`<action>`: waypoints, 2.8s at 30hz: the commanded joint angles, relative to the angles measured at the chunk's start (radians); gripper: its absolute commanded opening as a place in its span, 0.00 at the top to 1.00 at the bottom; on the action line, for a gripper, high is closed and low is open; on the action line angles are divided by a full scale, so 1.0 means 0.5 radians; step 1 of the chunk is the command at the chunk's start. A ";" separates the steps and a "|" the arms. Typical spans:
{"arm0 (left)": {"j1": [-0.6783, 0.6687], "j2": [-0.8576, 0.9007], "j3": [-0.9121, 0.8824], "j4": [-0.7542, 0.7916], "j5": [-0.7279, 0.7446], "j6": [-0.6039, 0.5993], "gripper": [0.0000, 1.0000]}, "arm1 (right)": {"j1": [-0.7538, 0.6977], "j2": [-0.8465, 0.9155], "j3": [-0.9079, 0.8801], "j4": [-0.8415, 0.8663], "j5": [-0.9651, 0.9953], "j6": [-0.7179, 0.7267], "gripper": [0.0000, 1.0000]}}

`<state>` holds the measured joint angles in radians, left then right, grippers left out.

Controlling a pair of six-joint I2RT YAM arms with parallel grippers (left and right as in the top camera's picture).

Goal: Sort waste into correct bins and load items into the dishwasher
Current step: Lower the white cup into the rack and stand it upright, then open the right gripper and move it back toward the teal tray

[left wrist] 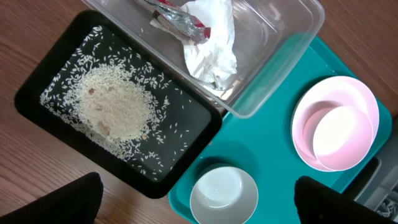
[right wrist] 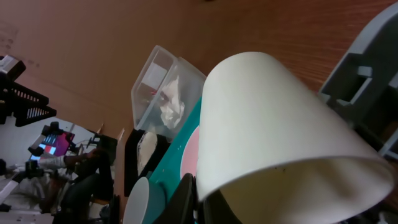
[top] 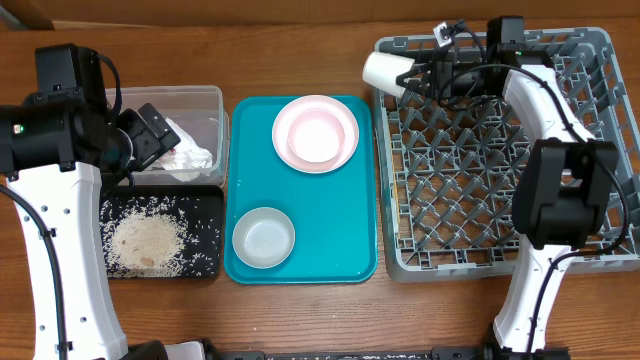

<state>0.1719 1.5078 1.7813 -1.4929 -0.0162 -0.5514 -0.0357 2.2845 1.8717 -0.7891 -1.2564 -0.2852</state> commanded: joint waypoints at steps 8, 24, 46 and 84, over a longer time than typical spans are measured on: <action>0.009 0.008 0.030 0.004 -0.019 -0.005 0.00 | 0.040 0.032 -0.013 0.024 0.179 -0.007 0.96; 0.009 0.008 0.030 0.005 -0.019 -0.005 0.00 | 0.031 0.032 -0.163 -0.016 0.383 -0.074 0.96; 0.009 0.008 0.030 0.004 -0.020 -0.005 0.00 | -0.053 -0.003 -0.146 -0.341 0.546 -0.073 0.94; 0.009 0.008 0.030 0.005 -0.019 -0.005 0.00 | 0.955 -0.749 -0.078 -0.436 2.462 0.647 0.85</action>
<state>0.1719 1.5078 1.7813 -1.4933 -0.0158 -0.5514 0.3786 1.9289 1.8149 -1.0210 -0.1001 0.0299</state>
